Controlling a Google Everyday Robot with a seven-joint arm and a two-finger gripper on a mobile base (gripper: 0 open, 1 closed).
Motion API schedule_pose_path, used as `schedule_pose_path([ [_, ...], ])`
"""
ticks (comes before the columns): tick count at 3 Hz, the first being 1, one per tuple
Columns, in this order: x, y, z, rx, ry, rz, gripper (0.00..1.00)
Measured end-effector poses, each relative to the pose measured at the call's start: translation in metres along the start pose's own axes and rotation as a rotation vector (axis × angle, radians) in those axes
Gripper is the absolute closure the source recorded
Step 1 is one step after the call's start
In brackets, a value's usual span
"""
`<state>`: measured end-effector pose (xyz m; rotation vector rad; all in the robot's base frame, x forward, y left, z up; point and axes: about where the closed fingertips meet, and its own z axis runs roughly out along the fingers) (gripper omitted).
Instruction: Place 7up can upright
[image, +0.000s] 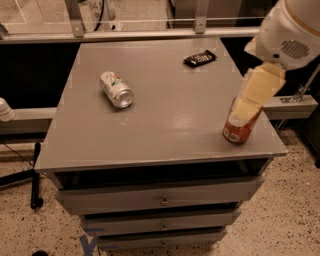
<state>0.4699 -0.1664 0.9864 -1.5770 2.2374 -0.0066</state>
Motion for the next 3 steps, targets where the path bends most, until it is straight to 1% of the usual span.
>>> schedule_pose_path([
  [1, -0.064, -0.02, 0.025, -0.044, -0.078, 0.063, 0.0],
  [2, -0.135, -0.031, 0.059, -0.075, -0.114, 0.131, 0.0],
  [3, -0.197, -0.033, 0.106, -0.093, -0.115, 0.216, 0.0],
])
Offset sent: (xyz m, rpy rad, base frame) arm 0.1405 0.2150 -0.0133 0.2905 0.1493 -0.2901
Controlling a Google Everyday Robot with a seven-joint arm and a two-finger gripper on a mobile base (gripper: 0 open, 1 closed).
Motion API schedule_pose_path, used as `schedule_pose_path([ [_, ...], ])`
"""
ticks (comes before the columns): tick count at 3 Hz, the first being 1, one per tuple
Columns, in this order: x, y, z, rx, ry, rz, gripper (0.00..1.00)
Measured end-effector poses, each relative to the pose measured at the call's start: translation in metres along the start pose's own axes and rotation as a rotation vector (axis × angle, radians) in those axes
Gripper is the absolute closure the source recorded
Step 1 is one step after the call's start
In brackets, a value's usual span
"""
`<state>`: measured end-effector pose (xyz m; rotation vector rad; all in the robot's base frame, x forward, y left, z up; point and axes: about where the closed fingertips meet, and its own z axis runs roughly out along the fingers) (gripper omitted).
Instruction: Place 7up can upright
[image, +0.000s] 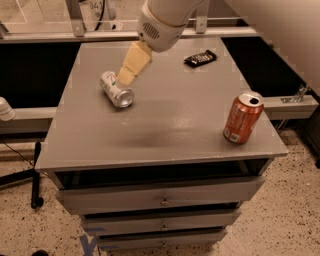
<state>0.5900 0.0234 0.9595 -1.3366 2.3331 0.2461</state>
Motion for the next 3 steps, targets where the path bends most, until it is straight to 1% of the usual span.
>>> schedule_pose_path([
  [1, -0.036, -0.003, 0.048, 0.006, 0.007, 0.117, 0.0],
  [2, -0.062, -0.01, 0.087, 0.017, 0.022, 0.221, 0.0],
  [3, -0.082, -0.01, 0.116, 0.038, 0.045, 0.261, 0.0],
])
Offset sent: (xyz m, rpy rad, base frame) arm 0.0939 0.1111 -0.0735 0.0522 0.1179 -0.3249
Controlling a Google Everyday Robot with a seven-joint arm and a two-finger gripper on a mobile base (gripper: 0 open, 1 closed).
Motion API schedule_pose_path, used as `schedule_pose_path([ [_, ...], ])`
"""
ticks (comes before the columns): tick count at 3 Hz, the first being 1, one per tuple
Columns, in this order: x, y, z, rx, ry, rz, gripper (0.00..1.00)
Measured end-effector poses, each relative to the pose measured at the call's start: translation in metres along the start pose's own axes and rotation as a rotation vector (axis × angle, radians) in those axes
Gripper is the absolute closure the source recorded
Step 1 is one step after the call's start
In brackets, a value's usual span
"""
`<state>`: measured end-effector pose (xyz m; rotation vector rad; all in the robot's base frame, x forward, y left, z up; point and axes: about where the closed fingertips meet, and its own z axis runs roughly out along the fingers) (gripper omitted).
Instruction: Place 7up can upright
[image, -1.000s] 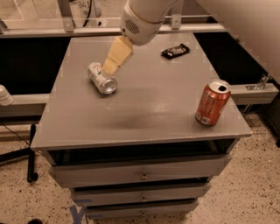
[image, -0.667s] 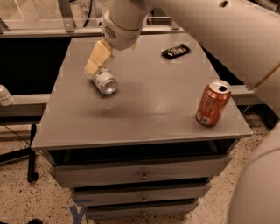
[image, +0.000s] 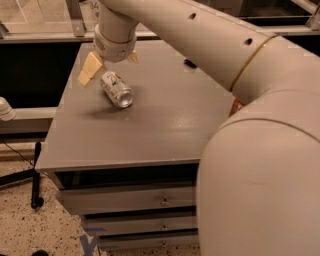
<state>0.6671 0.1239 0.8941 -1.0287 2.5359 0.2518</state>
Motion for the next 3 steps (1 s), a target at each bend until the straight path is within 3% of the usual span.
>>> schedule_pose_path([
  [2, -0.014, 0.014, 0.046, 0.038, 0.071, -0.005, 0.0],
  [3, -0.005, 0.011, 0.06, 0.059, 0.104, -0.013, 0.18],
])
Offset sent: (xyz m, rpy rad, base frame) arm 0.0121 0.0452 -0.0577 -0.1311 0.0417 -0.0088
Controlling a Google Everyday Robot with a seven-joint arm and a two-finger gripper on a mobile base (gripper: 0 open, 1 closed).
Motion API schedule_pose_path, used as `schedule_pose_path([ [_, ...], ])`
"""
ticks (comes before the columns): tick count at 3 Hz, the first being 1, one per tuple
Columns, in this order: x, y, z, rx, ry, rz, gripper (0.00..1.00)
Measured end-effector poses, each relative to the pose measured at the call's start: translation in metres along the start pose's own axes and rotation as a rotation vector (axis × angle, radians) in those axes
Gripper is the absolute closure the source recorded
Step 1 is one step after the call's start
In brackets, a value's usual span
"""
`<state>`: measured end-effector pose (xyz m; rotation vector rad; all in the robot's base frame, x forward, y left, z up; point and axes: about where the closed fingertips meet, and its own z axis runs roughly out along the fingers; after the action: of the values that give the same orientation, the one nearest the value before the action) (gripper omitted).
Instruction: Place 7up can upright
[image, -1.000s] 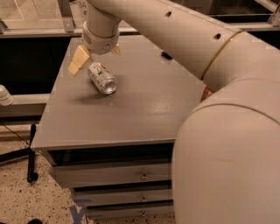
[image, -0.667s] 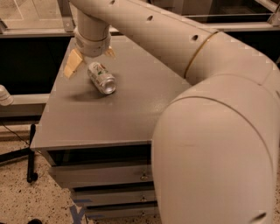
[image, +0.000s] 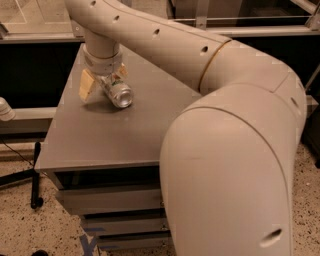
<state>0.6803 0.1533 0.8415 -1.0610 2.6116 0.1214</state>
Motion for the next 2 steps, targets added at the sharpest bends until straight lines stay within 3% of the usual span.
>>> schedule_pose_path([
  [1, 0.006, -0.011, 0.003, 0.023, 0.009, -0.006, 0.41],
  [2, 0.003, -0.034, -0.013, 0.045, -0.03, -0.017, 0.64],
])
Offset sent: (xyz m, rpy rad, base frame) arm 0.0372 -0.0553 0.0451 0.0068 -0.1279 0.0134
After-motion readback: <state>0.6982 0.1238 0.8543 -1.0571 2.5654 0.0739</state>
